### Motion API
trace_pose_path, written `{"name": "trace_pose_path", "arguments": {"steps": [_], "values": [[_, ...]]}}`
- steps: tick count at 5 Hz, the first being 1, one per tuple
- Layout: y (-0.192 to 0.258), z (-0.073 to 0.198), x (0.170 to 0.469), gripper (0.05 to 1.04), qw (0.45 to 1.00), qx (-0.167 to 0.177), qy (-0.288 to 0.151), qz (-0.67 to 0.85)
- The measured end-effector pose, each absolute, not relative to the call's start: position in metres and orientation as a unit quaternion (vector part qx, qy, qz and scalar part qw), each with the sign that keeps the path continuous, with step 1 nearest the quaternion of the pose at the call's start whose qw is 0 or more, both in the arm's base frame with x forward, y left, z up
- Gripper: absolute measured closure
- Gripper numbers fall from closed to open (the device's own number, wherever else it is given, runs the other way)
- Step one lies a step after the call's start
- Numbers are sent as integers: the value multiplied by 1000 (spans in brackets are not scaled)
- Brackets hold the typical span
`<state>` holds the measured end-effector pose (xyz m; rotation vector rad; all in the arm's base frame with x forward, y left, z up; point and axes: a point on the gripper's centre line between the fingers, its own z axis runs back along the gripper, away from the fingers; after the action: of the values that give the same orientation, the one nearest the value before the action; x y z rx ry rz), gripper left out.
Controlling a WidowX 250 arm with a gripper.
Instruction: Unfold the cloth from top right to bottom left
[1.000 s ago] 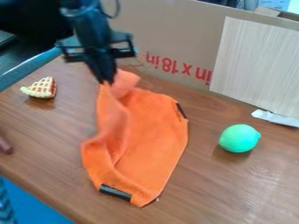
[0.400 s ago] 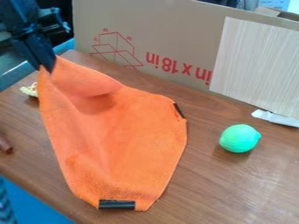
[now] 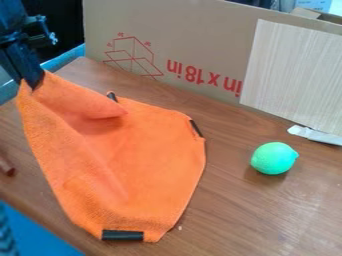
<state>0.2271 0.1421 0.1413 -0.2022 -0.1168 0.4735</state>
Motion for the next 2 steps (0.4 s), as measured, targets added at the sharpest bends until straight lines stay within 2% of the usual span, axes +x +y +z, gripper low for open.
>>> {"name": "trace_pose_path", "arguments": {"steps": [1, 2], "values": [[156, 134, 214, 1032, 966, -83, -57, 238], [162, 140, 202, 1032, 964, -67, -88, 242]]}}
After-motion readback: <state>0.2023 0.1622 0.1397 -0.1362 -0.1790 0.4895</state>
